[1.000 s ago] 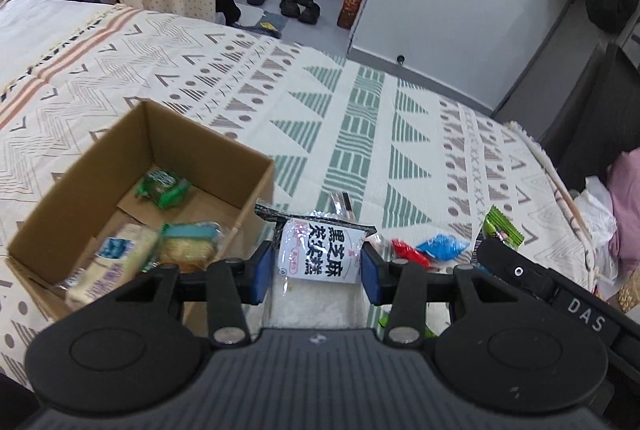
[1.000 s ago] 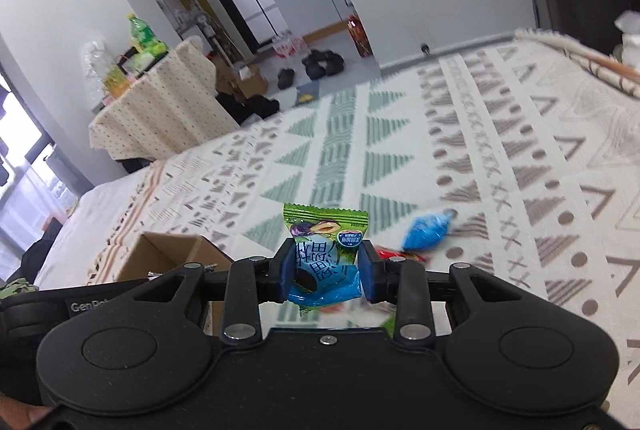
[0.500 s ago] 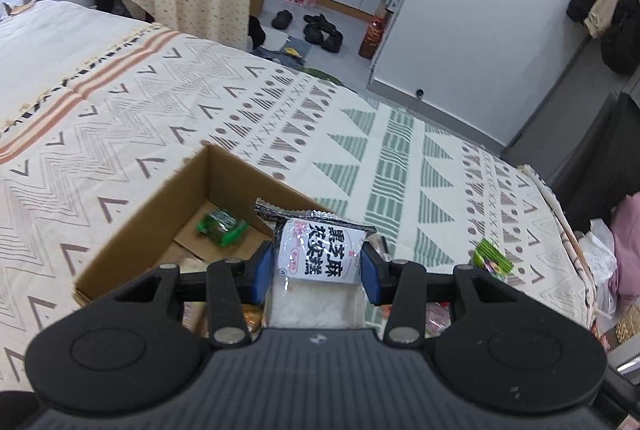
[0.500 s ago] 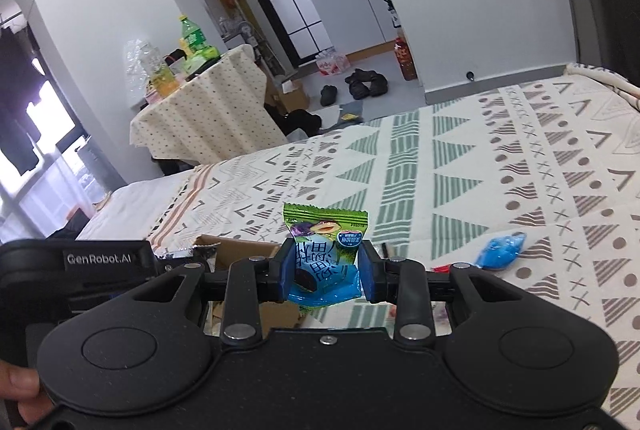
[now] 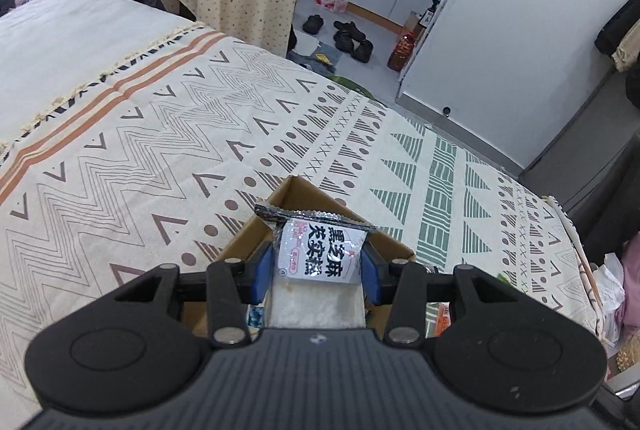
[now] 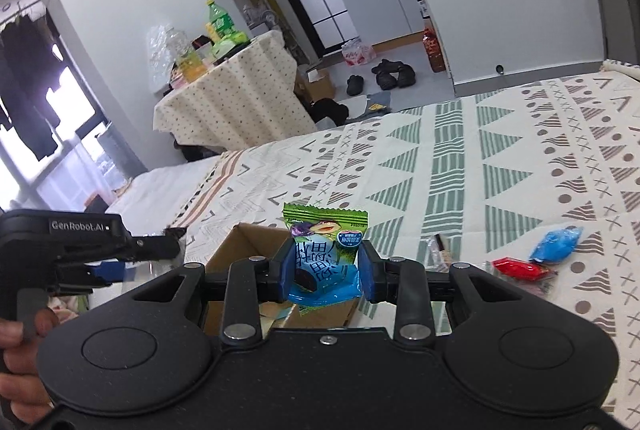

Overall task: Organize snacks
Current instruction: 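Carry both packets over the box and open both tools to drop them, then move both tools back over the remaining snacks, then grasp the orange candy with the left tool while the right tool grasps the green packet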

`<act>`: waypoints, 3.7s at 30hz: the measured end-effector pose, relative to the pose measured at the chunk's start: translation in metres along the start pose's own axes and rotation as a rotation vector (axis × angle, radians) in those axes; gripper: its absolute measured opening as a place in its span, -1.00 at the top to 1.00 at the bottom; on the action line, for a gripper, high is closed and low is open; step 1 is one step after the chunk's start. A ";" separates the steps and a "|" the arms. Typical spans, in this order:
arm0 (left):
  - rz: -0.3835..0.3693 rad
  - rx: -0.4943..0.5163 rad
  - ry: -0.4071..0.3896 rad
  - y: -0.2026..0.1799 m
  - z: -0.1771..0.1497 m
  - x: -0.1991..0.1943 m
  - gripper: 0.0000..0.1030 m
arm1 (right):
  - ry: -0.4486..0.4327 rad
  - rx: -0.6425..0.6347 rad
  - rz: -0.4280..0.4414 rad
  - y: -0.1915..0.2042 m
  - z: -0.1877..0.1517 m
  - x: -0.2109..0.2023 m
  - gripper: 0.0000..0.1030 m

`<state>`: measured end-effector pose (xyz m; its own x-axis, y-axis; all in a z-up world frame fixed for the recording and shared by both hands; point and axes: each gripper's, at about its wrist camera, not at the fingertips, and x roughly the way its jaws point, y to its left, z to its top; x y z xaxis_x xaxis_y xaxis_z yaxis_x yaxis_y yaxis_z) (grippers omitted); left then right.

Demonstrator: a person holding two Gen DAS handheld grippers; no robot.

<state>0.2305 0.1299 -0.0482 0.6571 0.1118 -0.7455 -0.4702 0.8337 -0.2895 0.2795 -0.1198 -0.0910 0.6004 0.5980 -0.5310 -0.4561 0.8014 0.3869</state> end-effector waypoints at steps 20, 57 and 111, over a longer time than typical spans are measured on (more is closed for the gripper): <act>-0.008 -0.012 -0.044 0.041 0.013 0.013 -0.65 | 0.056 -0.056 0.030 0.047 -0.004 0.047 0.17; -0.013 0.111 0.015 -0.048 -0.057 -0.012 -0.73 | 0.088 0.062 -0.101 -0.023 -0.004 -0.025 -1.00; -0.051 0.086 0.181 -0.159 -0.120 0.106 -0.02 | 0.292 0.241 -0.125 -0.147 -0.041 -0.003 -0.40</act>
<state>0.3042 -0.0553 -0.1533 0.5588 -0.0241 -0.8289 -0.3819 0.8798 -0.2830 0.3179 -0.2394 -0.1772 0.4140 0.4954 -0.7637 -0.2027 0.8681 0.4532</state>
